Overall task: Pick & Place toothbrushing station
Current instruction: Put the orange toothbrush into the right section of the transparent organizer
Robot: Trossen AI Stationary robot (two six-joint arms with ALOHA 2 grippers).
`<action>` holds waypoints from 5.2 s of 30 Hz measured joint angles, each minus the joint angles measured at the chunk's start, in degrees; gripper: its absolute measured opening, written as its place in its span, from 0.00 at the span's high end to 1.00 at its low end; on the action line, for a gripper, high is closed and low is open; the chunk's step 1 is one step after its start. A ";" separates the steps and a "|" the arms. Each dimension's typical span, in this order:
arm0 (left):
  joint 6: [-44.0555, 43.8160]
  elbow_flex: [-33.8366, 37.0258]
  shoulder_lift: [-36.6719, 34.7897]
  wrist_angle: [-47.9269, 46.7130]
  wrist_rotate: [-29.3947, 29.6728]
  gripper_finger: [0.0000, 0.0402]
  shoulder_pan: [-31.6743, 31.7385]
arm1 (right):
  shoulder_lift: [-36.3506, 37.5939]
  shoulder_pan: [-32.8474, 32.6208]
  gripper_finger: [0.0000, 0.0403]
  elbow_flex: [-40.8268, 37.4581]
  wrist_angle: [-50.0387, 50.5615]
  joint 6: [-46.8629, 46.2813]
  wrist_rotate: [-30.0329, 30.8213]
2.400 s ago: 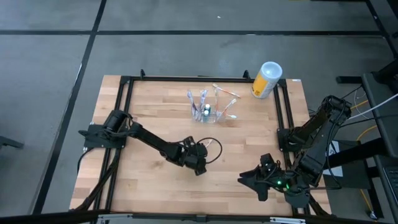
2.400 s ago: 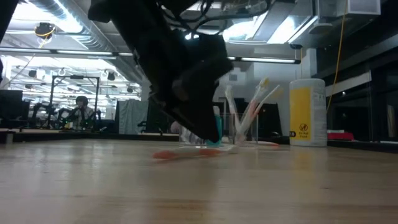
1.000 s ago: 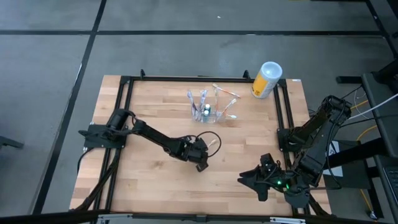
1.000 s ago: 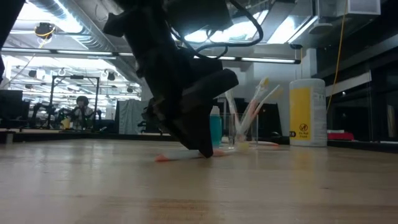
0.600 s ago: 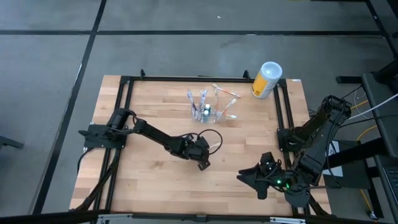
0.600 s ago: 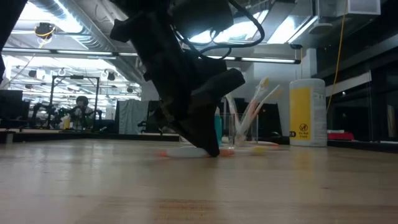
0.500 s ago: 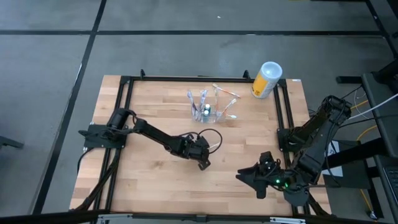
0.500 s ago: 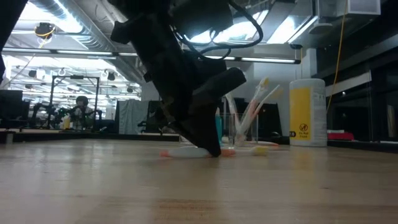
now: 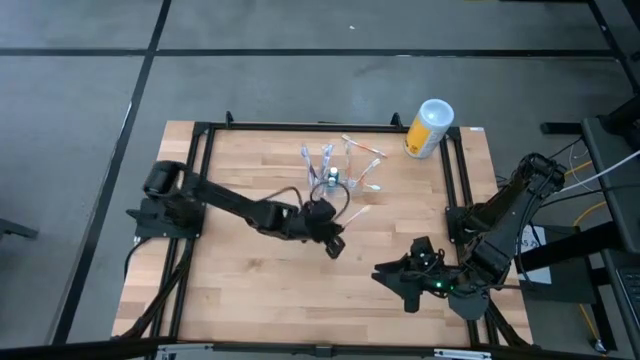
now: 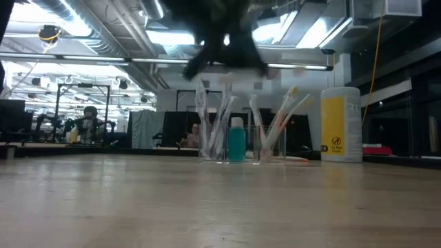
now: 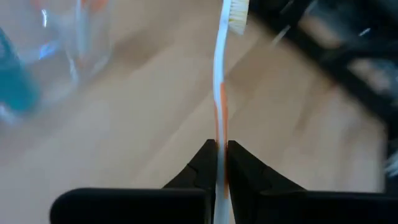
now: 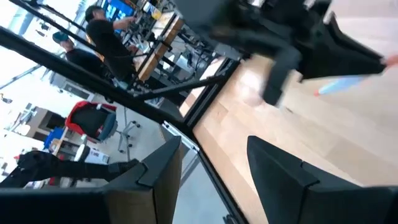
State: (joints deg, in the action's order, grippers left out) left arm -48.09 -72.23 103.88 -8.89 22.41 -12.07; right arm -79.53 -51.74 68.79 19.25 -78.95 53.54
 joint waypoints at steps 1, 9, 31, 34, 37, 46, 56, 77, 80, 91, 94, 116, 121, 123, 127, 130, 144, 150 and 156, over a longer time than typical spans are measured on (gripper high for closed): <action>0.52 -0.03 -1.39 0.67 -0.07 0.97 0.23 | 0.21 0.23 0.54 0.00 0.00 0.21 0.10; 3.75 -0.33 -12.11 11.71 -7.28 0.97 0.17 | 3.57 4.41 0.54 -0.02 -3.50 11.22 -1.55; -0.73 -0.22 -16.95 18.08 -9.21 0.97 -5.58 | 6.03 14.51 0.54 0.00 -10.44 28.93 -9.87; -0.84 -0.22 -16.95 18.14 -8.85 0.97 -5.97 | 6.03 14.93 0.54 0.00 -10.97 29.58 -9.62; -1.27 -0.22 -16.95 18.14 -8.82 0.97 -6.41 | 6.03 15.02 0.55 0.00 -12.09 30.51 -9.56; -1.65 -0.22 -16.95 19.20 -8.41 0.97 -7.32 | 6.03 15.65 0.73 -0.02 -13.95 33.32 -9.43; -1.01 -0.27 -16.97 19.44 -8.84 0.97 -7.44 | 6.03 15.62 0.96 -0.04 -16.31 36.37 -9.64; 16.60 -0.31 -28.27 6.36 14.08 0.63 -9.28 | 6.01 15.53 0.97 -0.01 -16.96 39.51 -10.04; 22.35 -0.31 -32.95 4.28 21.18 0.60 -10.85 | 6.03 15.87 0.97 0.00 -10.12 37.70 -9.83; 35.48 -0.31 -37.38 3.56 31.63 0.63 -21.60 | 6.03 30.32 0.97 0.00 12.47 41.61 -14.59; 34.21 -0.21 -35.05 2.69 35.09 0.65 -24.25 | 6.03 35.95 0.97 0.00 16.02 44.59 -14.58; 26.83 -0.20 -29.95 3.08 39.93 0.66 -29.17 | -0.27 52.64 0.97 -0.02 15.83 56.89 -21.87; 26.80 -0.20 -29.95 3.08 39.66 0.66 -29.84 | -2.09 52.82 0.97 -2.44 12.70 56.83 -23.04; 26.79 -0.20 -29.95 3.11 39.81 0.66 -30.34 | -2.14 52.79 0.97 -4.77 10.90 55.94 -23.15; 26.23 -0.20 -29.95 3.19 41.12 0.66 -31.61 | -2.14 52.81 0.97 -9.32 5.87 54.00 -24.14; 25.77 -0.20 -29.95 3.24 41.84 0.66 -32.30 | -2.14 52.99 0.97 -12.56 -0.08 52.18 -24.97; 23.73 -0.22 -29.95 3.62 41.01 0.66 -32.60 | -2.14 57.50 0.71 -20.26 -8.57 45.28 -30.79; 23.73 -0.24 -29.95 4.00 40.74 0.66 -32.60 | -0.25 57.30 0.55 -20.19 -12.00 45.04 -31.75; 23.75 -0.26 -29.95 3.98 39.79 0.66 -32.60 | 5.25 57.25 0.54 -20.20 -15.63 43.09 -31.70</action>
State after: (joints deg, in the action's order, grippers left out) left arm -24.34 -72.49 73.93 -4.91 62.19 -44.66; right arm -74.27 5.51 48.60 3.61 -35.86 21.84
